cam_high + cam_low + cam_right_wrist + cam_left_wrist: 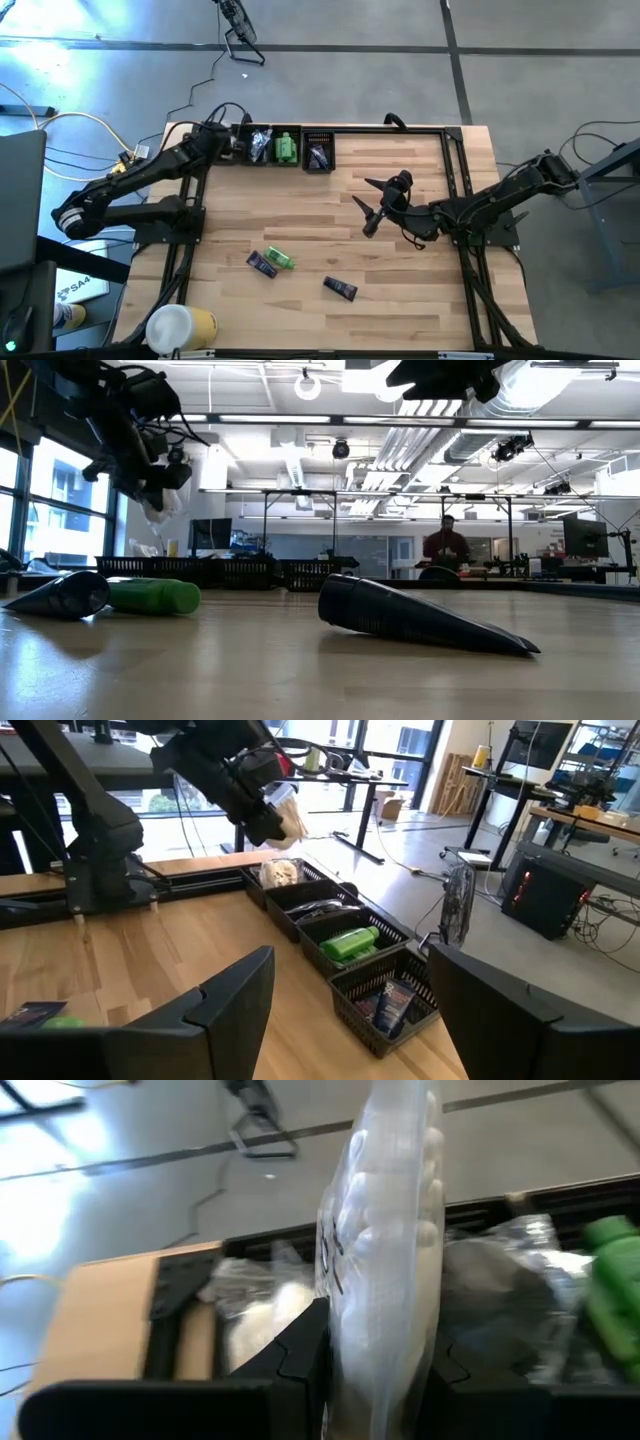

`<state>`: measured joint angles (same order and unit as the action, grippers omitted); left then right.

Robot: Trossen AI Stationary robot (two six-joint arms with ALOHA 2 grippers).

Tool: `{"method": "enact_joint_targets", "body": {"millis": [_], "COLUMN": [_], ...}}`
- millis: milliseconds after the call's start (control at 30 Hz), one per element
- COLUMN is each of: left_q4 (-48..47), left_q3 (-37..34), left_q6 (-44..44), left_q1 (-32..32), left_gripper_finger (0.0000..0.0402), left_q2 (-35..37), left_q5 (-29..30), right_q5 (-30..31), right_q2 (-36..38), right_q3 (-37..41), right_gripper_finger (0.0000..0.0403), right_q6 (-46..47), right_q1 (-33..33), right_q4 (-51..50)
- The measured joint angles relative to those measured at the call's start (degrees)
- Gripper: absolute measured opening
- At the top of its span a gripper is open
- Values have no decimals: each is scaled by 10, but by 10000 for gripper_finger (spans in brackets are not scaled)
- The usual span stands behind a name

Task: Pick & Place Travel size toiletries
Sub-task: Put the cotton pack into the left black bin

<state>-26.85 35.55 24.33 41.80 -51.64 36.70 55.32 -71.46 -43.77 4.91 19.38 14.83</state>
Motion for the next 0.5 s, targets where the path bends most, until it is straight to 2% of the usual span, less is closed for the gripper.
{"method": "enact_joint_targets", "body": {"millis": [67, 267, 500], "left_q4": [9, -5, -7], "left_q3": [0, 0, 0], "left_q6": [-1, 1, 20], "left_q1": [4, 3, 19], "left_gripper_finger": [78, 78, 78], "left_q2": [0, -3, -55], "left_q5": [-20, -27, -29], "right_q5": [0, -4, -4], "right_q2": [0, 0, 0], "right_q3": [0, 0, 0], "right_gripper_finger": [256, 256, 256], "right_q6": [1, 15, 15], "right_q1": [0, 0, 0], "right_q4": [0, -9, -10]}}
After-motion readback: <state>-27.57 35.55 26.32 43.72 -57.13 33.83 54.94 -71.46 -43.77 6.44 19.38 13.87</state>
